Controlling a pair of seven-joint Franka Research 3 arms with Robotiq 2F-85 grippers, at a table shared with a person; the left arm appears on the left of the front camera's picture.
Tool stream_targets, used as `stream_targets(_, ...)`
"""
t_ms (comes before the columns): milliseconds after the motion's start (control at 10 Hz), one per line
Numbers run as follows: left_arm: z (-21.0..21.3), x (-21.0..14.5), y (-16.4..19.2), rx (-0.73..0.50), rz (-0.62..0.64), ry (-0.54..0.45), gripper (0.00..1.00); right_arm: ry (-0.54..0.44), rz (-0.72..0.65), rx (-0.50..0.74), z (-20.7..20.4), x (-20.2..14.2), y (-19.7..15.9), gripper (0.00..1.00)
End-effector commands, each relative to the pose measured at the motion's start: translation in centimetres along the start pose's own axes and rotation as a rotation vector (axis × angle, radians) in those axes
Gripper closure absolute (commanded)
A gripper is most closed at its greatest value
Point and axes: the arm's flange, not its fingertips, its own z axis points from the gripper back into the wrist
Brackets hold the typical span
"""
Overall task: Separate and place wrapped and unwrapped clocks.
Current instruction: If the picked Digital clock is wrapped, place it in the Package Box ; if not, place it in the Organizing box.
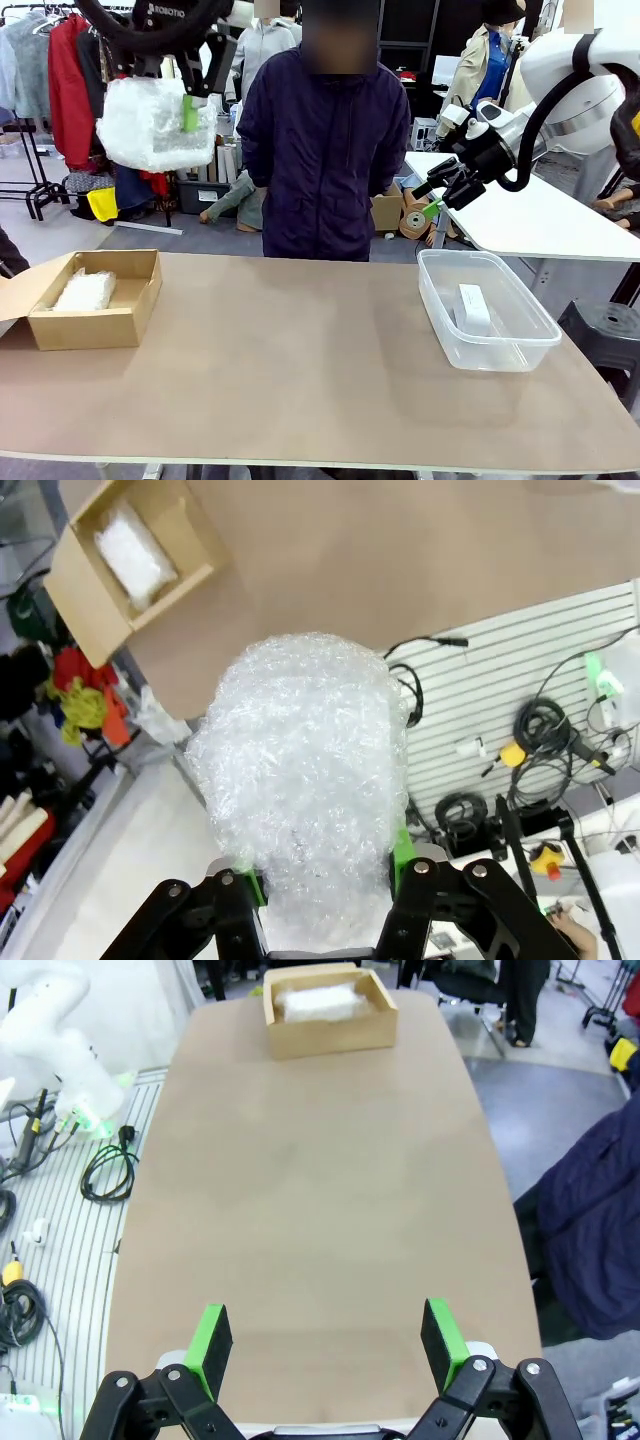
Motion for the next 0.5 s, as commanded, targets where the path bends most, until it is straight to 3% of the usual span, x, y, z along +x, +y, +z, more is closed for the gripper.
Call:
stream_targets(0,-2.9,-3.0,1.5,0.037,0.007,-0.051,1.0,0.005,0.003,-0.002,0.1,0.2,0.2,0.0)
stream_targets(200,-4.9,-5.7,2.6,0.116,0.083,-0.076,1.0,0.005,0.003,-0.002,0.1,0.2,0.2,0.0)
stream_targets(300,-5.1,-5.5,2.5,0.218,0.145,-0.153,1.0,0.005,0.003,-0.002,0.1,0.2,0.2,0.0)
stream_targets(400,-1.7,-3.5,1.4,0.06,0.043,-0.045,1.0,0.005,0.003,-0.002,0.1,0.2,0.2,0.0)
